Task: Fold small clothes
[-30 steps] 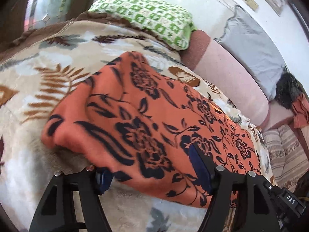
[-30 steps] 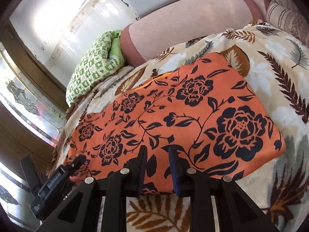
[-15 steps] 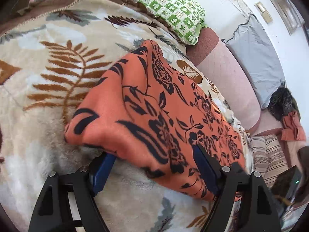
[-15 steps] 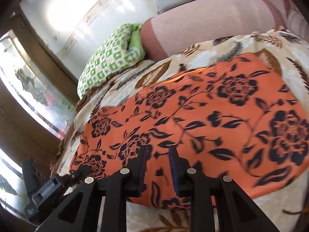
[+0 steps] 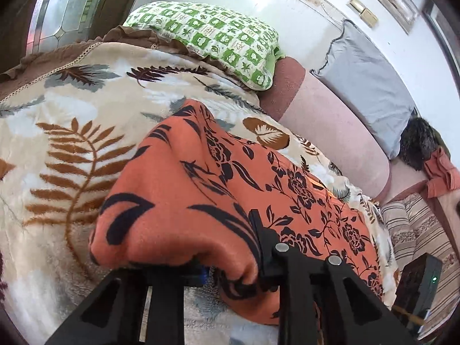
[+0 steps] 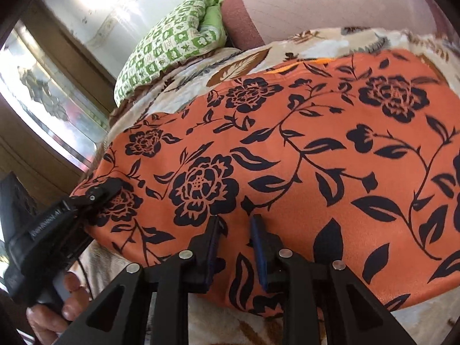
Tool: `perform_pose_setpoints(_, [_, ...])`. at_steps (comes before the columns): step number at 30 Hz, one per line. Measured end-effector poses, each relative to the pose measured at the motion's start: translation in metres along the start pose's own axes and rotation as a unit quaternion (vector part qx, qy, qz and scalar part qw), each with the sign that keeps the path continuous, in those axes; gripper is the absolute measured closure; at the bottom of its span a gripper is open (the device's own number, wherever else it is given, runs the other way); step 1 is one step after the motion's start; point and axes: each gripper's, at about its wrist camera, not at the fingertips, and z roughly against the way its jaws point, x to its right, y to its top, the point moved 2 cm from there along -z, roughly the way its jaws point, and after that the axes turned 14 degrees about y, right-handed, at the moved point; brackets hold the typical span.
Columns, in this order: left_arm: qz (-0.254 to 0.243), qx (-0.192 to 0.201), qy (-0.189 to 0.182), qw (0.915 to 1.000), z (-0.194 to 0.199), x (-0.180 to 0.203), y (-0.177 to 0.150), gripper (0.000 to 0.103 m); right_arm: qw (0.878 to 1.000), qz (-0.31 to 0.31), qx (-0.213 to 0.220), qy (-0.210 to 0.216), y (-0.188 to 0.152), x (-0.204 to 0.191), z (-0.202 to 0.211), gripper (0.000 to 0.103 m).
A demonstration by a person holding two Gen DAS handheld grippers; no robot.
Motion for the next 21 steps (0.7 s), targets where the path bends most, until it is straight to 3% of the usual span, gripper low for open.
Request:
perform_pose_setpoints(1, [-0.003, -0.006, -0.001, 1.0000, -0.005, 0.001, -0.002, 0.073, 1.000, -0.007, 0.000, 0.006, 0.000, 0.002, 0.002, 0.076])
perform_pose_setpoints(2, [-0.005, -0.017, 0.003, 0.9998, -0.010, 0.002, -0.004, 0.052, 1.000, -0.013, 0.000, 0.011, 0.000, 0.004, 0.004, 0.076])
perform_pose_setpoints(4, [0.006, -0.047, 0.013, 0.9988, -0.022, 0.000, -0.009, 0.032, 1.000, -0.021, 0.000, 0.018, -0.001, 0.004, 0.006, 0.076])
perform_pose_setpoints(5, [0.016, -0.057, 0.013, 0.9982, -0.026, -0.002, -0.013, 0.033, 1.000, -0.022, -0.001, 0.019, 0.000, 0.003, 0.007, 0.076])
perform_pose_setpoints(7, [0.007, -0.042, 0.023, 0.9988, -0.024, 0.000, -0.013, 0.036, 0.999, -0.025, -0.002, 0.022, -0.001, 0.004, 0.009, 0.076])
perform_pose_setpoints(8, [-0.011, -0.036, 0.040, 0.9985, -0.022, 0.004, -0.013, 0.049, 0.999, -0.027, -0.003, 0.023, -0.001, 0.004, 0.010, 0.076])
perform_pose_setpoints(10, [-0.040, -0.024, 0.069, 0.9965, -0.020, 0.010, -0.012, 0.062, 0.999, -0.030, -0.004, 0.027, -0.001, 0.005, 0.011, 0.076])
perform_pose_setpoints(21, [-0.076, -0.004, 0.096, 0.9924, -0.015, 0.013, -0.009, 0.080, 0.999, -0.037, -0.010, 0.033, -0.001, 0.007, 0.011, 0.076])
